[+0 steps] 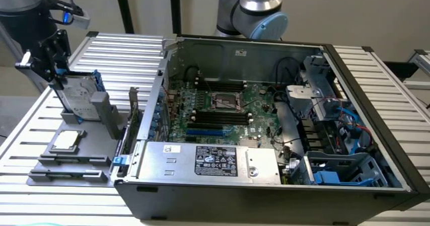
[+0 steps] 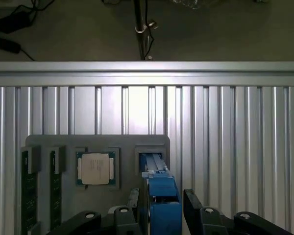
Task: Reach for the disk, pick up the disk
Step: 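Pick up the disk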
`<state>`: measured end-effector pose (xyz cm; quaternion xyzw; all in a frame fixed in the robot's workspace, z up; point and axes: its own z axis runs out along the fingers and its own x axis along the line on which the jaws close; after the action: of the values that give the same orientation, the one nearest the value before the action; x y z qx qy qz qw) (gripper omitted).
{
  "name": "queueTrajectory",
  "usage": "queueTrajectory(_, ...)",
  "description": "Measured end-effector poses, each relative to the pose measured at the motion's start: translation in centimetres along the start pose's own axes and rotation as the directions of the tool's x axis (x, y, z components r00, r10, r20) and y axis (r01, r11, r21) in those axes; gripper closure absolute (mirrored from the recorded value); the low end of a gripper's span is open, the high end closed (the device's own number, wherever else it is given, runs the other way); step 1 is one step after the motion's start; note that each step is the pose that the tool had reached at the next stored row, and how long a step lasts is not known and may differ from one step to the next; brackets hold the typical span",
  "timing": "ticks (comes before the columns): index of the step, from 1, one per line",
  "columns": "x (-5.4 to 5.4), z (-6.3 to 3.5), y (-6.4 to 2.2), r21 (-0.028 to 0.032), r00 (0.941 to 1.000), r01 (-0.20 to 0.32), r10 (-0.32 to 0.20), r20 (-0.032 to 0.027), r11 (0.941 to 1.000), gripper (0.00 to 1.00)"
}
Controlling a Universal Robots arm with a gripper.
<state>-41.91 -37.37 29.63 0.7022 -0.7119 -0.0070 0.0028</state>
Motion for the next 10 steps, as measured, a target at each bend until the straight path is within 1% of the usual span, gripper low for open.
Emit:
queueTrajectory(7, 0.01, 0.14, 0.0, -0.0002, 1.0, 0.0, 0.0, -0.0001, 1.0, 0.52)
queueTrajectory(8, 0.01, 0.16, 0.0, -0.0001, 1.0, 0.0, 0.0, -0.0001, 1.0, 0.54)
queueTrajectory(10, 0.01, 0.18, 0.0, -0.0001, 1.0, 0.0, 0.0, -0.0001, 1.0, 0.54)
